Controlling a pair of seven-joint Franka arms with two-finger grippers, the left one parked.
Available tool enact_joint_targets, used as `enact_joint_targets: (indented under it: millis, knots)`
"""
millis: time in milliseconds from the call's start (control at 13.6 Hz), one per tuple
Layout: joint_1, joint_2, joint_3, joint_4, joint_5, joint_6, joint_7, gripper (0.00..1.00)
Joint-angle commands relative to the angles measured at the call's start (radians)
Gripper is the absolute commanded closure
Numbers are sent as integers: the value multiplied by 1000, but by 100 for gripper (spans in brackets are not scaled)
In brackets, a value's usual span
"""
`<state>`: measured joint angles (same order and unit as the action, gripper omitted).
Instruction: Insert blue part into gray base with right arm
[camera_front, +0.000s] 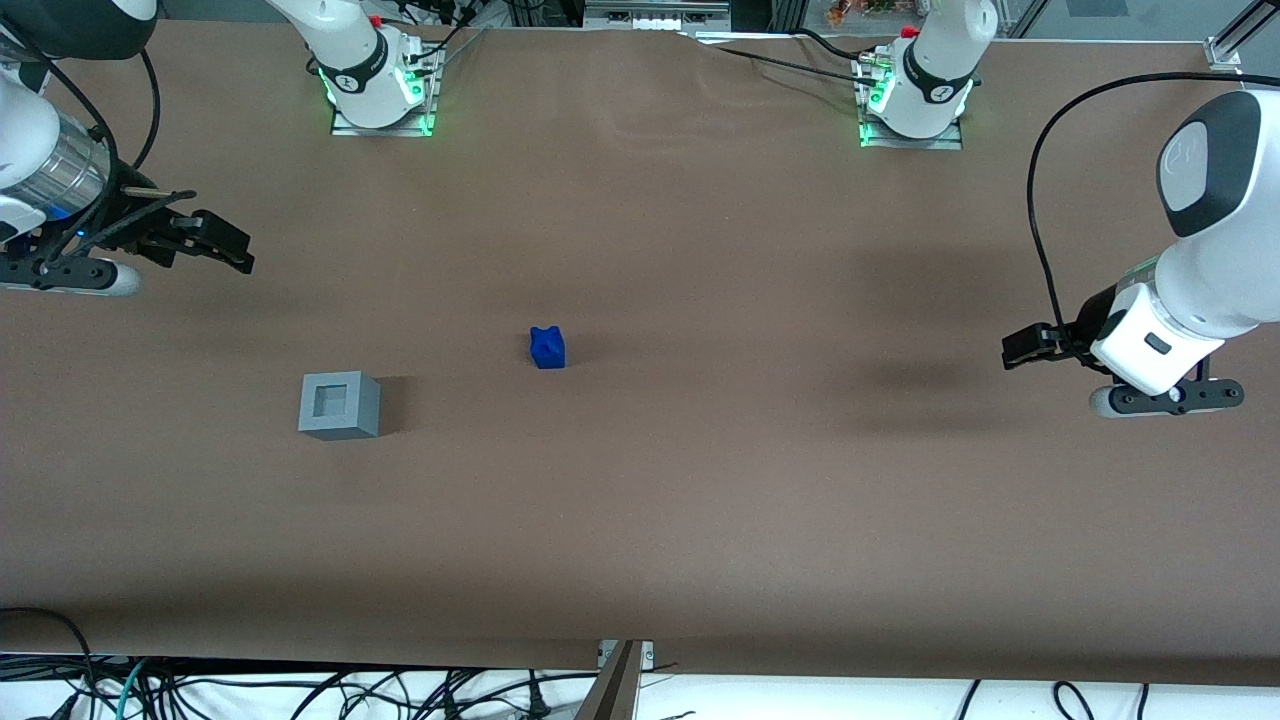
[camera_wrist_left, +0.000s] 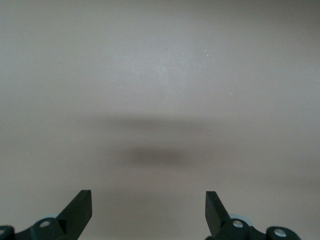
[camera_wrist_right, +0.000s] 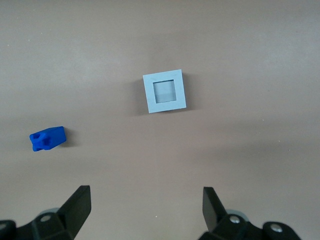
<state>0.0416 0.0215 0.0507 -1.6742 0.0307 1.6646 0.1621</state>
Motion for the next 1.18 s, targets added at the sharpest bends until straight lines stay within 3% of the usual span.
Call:
enact_joint_targets:
  millis: [0, 1104]
  knots:
    - [-6, -17, 5, -18, 12, -9, -39, 1]
    - [-8, -15, 1, -22, 9, -26, -122, 1]
